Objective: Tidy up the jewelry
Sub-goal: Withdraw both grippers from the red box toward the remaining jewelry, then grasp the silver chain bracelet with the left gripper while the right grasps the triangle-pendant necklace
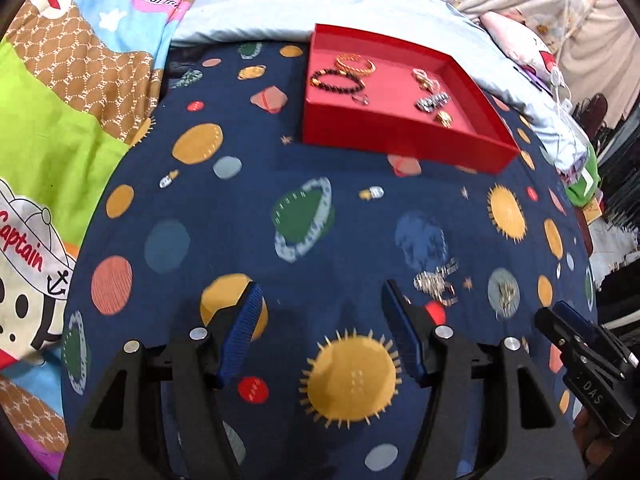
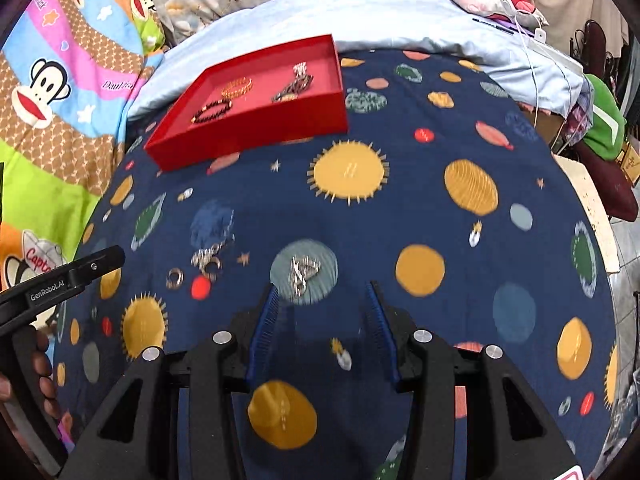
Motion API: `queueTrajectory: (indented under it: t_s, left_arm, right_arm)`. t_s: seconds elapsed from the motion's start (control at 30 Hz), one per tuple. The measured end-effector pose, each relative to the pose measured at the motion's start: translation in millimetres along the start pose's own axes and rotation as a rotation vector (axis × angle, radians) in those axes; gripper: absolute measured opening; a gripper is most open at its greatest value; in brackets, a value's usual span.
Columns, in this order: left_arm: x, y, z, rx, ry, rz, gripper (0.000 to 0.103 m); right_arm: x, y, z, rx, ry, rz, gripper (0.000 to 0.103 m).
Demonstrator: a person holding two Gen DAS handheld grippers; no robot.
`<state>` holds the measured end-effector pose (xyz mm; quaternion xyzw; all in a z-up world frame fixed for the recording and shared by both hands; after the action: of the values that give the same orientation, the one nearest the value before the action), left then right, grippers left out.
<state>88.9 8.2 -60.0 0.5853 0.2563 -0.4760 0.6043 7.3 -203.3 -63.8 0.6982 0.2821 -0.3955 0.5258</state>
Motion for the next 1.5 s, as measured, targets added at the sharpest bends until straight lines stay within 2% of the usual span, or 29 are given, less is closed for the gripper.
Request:
queueTrajectory:
  t_s: [0.3, 0.6, 0.73, 0.97, 1.13, 1.2, 1.27, 1.4, 1.5]
  left_arm:
    - [1, -11, 27, 0.067, -0.035, 0.005, 0.060]
    - [25, -10, 62, 0.136, -0.061, -0.004, 0.059]
    - [39, -5, 65, 0.133, -0.052, -0.014, 0.053]
    - [53, 4, 74, 0.144, -0.052, -0.027, 0.052]
    - [55, 4, 75, 0.166, -0.038, -0.020, 0.036]
    - [55, 4, 71, 0.167, -0.037, -0.015, 0.025]
    - [53, 3, 68, 0.171, -0.037, -0.007, 0.018]
    - [51, 1, 64, 0.175, -0.029, -0.003, 0.017]
    - [48, 1, 55, 0.140, -0.050, -0.016, 0.017]
  right_arm:
    - [-3, -9, -1, -0.004, 0.002, -0.006, 0.045]
    - [1, -8, 6, 0.023, -0.001, -0.023, 0.045]
    - [3, -2, 9, 0.030, 0.000, -0.020, 0.045]
    - [9, 4, 11, 0.042, 0.010, -0.026, 0.045]
    - [13, 8, 10, 0.041, 0.016, -0.028, 0.045]
    - [15, 9, 10, 0.042, 0.020, -0.031, 0.045]
    - [17, 9, 8, 0.040, 0.023, -0.035, 0.045]
    - [19, 10, 6, 0.037, 0.027, -0.036, 0.045]
    - [18, 10, 7, 0.040, 0.028, -0.035, 0.045]
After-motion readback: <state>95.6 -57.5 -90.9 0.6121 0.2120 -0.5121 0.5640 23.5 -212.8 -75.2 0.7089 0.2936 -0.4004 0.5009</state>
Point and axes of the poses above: each gripper's, at about its wrist camera, not at the fingertips, and x roughly the way its jaws point, z to its right, y to its top, the point moved 4 cm from there along x, roughly the way its jaws point, and after that the axes turned 2 degrees about -y, right-handed, at the moved point
